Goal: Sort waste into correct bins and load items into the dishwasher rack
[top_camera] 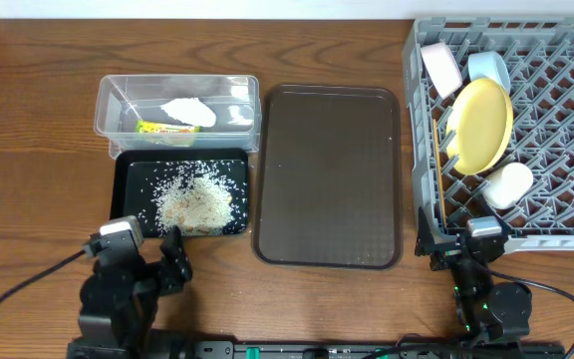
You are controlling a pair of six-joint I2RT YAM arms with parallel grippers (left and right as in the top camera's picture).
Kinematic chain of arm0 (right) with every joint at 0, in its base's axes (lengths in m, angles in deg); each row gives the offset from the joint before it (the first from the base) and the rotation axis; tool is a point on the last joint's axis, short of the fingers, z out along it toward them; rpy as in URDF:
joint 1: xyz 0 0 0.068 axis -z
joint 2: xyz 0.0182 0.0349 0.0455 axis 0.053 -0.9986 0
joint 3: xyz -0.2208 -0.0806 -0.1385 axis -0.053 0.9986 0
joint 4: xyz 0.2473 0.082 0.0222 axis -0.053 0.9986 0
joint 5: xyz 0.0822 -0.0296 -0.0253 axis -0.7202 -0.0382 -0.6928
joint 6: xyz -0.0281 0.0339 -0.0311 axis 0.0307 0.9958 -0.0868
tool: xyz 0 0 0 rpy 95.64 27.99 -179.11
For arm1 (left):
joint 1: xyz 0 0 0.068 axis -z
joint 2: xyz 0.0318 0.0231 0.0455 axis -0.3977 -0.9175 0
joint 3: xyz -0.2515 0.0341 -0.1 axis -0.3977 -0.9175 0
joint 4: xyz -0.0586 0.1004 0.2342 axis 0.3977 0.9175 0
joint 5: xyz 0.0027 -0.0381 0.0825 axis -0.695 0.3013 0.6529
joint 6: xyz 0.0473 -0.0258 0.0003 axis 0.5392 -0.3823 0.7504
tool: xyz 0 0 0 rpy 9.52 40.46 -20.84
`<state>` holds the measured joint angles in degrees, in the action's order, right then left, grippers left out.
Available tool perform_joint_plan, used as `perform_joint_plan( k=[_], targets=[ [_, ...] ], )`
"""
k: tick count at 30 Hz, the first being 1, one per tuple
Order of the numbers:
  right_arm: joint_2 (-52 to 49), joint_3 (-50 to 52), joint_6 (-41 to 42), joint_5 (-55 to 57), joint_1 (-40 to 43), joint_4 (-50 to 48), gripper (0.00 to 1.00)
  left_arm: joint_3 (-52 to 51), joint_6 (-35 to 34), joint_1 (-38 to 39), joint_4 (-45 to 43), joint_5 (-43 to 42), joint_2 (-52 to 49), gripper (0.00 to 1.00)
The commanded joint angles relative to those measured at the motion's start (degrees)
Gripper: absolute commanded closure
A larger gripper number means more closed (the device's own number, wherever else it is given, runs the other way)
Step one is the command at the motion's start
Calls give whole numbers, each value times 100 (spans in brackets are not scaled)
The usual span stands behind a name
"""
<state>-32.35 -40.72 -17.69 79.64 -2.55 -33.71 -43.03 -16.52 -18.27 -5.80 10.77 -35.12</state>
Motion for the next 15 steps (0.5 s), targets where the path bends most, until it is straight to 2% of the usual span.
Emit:
perform_joint_plan(
  k=[1, 6, 12, 15],
  targets=[
    [33, 4, -50, -66, -7, 22, 1, -896, 186, -208, -654, 22, 673, 22],
    [33, 4, -50, -66, -7, 22, 1, -2006, 188, -339, -2122, 2, 1285, 22],
    [33, 4, -50, -66, -7, 22, 1, -3099, 610, -345, -4199, -81, 1276, 22],
    [33, 4, -50, -66, -7, 22, 1, -3252, 890, -350, -4347, -142, 1276, 22]
  ],
)
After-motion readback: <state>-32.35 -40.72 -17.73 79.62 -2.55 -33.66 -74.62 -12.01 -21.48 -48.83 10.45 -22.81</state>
